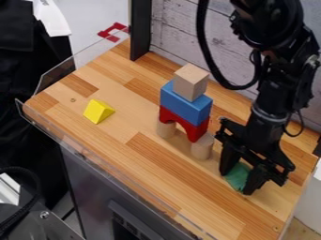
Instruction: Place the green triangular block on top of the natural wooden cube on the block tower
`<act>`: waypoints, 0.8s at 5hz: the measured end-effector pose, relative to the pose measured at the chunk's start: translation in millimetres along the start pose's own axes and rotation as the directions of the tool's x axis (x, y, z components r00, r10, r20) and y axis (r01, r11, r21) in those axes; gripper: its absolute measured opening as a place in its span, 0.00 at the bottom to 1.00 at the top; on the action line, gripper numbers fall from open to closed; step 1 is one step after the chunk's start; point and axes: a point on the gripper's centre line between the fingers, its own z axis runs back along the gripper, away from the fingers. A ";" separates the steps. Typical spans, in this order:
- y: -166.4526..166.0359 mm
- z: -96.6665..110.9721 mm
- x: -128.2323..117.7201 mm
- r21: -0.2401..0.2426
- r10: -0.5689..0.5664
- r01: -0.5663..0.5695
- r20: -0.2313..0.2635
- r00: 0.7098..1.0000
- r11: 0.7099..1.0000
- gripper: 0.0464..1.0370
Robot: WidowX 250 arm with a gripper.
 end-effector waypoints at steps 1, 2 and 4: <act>-6.6 23.2 -2.7 -0.011 -0.016 0.016 0.030 0.999 1.000 0.52; -13.4 55.4 5.1 -0.012 -0.030 0.031 0.071 0.997 0.999 0.52; -1.4 90.5 25.3 -0.030 0.007 -0.003 0.120 0.993 1.000 0.52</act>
